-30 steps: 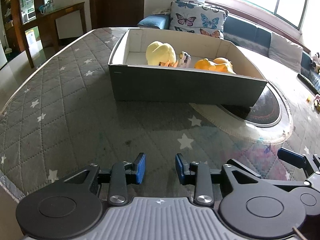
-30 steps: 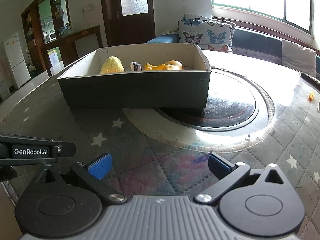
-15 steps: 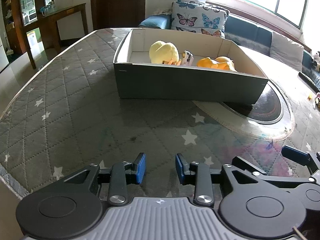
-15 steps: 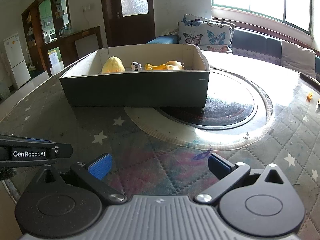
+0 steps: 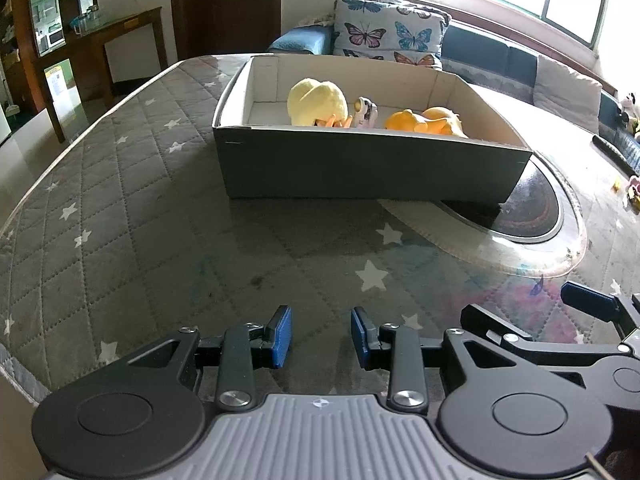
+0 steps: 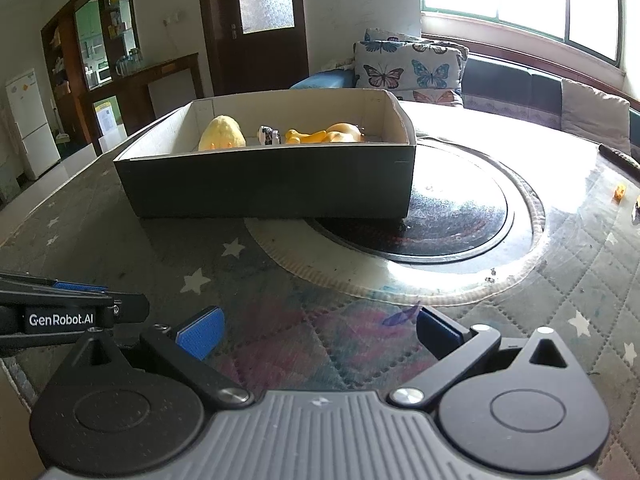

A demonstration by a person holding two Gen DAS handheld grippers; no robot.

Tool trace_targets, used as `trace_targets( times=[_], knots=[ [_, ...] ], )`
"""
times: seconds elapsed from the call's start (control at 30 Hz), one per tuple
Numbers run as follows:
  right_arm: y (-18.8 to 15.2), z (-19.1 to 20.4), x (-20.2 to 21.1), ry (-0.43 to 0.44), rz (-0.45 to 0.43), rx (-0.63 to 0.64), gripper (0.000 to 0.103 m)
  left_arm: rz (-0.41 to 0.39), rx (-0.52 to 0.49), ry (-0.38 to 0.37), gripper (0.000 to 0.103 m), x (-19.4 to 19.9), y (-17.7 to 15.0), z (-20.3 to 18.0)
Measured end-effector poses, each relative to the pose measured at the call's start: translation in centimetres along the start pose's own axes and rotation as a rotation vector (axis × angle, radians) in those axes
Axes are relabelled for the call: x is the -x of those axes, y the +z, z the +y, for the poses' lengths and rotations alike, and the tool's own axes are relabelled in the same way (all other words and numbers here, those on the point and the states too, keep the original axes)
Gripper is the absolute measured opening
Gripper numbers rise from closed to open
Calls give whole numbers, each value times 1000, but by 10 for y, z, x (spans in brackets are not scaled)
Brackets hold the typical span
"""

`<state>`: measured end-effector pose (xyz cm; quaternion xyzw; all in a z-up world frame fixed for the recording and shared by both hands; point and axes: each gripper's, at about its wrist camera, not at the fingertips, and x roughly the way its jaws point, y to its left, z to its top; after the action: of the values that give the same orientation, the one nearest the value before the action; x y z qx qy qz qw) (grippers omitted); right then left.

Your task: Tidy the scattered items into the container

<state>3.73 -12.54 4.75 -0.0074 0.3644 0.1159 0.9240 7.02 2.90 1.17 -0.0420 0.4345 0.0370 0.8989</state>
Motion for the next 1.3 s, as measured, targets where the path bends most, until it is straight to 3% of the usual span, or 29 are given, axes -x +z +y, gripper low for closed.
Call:
trace_targets(
  times=[1.3],
  knots=[
    [25, 0, -40, 1, 41, 4, 103, 14, -37, 5, 34, -26, 29, 3]
  ],
)
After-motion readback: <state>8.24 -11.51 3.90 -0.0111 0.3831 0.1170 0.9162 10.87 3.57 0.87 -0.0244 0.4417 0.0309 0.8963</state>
